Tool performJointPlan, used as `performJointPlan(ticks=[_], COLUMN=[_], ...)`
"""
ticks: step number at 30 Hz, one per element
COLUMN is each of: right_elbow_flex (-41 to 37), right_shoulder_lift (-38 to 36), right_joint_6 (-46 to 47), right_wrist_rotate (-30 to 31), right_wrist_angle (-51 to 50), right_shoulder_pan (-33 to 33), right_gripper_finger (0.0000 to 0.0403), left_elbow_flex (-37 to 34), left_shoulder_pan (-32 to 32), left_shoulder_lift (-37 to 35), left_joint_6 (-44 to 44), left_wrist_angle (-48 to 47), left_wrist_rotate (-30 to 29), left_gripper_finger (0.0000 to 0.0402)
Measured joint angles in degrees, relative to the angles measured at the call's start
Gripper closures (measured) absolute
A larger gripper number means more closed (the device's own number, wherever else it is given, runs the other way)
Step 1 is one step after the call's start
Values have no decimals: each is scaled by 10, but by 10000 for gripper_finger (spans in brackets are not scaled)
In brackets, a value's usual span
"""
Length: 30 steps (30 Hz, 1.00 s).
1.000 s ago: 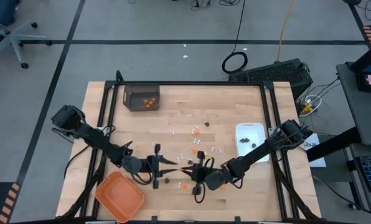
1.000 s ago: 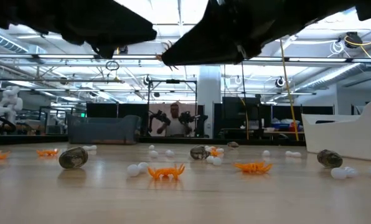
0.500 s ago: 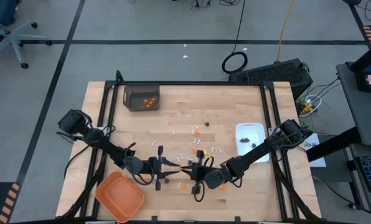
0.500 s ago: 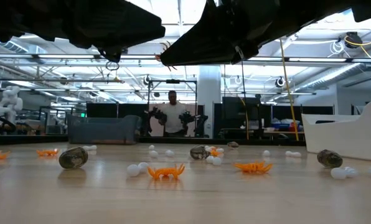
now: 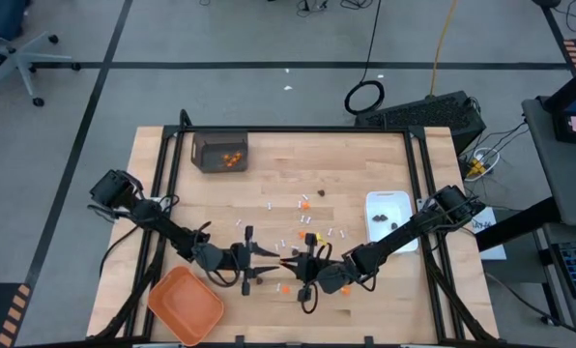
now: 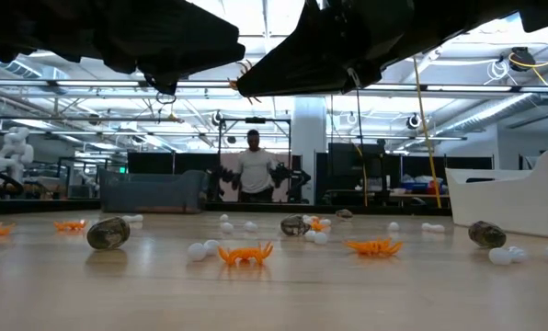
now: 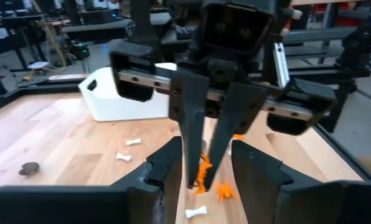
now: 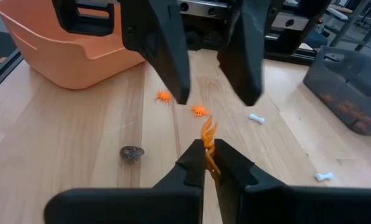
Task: Sort Halloween decoration
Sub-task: Put the orange spider toy into the black bin
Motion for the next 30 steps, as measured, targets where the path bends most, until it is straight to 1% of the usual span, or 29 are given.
performJointPlan(ticks=[5, 15, 18, 25, 27, 30], right_elbow_flex=[0, 0, 0, 0, 0, 0], right_shoulder_lift=[0, 0, 0, 0, 0, 0], right_joint_6=[0, 0, 0, 0, 0, 1], right_wrist_rotate=[0, 0, 0, 0, 0, 0], right_wrist_angle=[4, 7, 7, 8, 9, 9], right_shoulder_pan=[0, 0, 0, 0, 0, 0], right_gripper_finger=[398, 398, 398, 398, 398, 398], left_elbow_flex=[0, 11, 12, 12, 12, 12], left_shoulder_pan=[0, 1, 1, 1, 1, 1], left_shoulder_lift=[1, 44, 48, 52, 52, 52], left_joint_6=[-1, 1, 13, 19, 20, 20], left_wrist_angle=[-13, 23, 53, 59, 55, 49], left_wrist_rotate=[-6, -6, -6, -6, -6, -6], left_gripper_finger=[258, 258, 258, 259, 264, 288])
